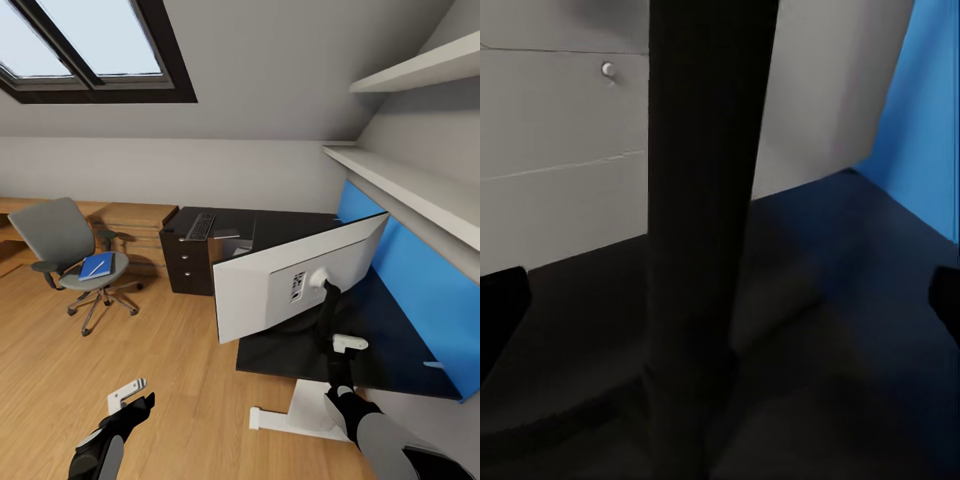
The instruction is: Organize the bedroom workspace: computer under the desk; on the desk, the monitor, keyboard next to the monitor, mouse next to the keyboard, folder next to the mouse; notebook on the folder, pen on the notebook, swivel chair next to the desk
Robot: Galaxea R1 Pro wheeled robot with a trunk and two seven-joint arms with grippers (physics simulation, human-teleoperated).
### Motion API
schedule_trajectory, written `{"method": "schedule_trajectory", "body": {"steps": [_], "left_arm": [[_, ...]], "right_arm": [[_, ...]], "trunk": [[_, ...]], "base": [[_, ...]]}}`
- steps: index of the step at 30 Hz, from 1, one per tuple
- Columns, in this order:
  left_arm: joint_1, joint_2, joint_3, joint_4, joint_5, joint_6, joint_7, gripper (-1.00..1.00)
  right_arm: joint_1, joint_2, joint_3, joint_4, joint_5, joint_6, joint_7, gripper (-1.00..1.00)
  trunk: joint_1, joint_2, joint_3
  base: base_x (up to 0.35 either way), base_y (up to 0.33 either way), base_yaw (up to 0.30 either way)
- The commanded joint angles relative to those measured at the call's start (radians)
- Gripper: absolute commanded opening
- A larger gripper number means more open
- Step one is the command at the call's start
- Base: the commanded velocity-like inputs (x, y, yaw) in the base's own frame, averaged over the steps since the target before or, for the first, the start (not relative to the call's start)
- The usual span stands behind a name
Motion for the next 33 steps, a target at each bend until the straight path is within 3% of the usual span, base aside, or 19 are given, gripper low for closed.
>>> {"method": "schedule_trajectory", "body": {"steps": [1,10,33], "left_arm": [[-0.001,-0.001,0.001,-0.002,0.011,0.004,0.006,1.0],[-0.001,-0.001,0.001,-0.002,0.011,0.004,0.006,1.0],[-0.001,-0.003,0.0,0.0,0.011,0.004,0.006,1.0]], "right_arm": [[-0.001,-0.003,-0.004,0.001,0.011,-0.001,-0.007,1.0],[-0.001,-0.017,-0.007,0.001,0.007,0.068,-0.007,1.0],[-0.001,-0.025,-0.006,0.001,0.008,0.078,-0.006,1.0]], "trunk": [[0.001,-0.002,-0.002],[0.001,-0.002,-0.002],[0.001,-0.002,-0.002]], "base": [[0.038,0.0,0.0],[0.026,0.0,0.0],[0.124,0.0,0.0]]}}
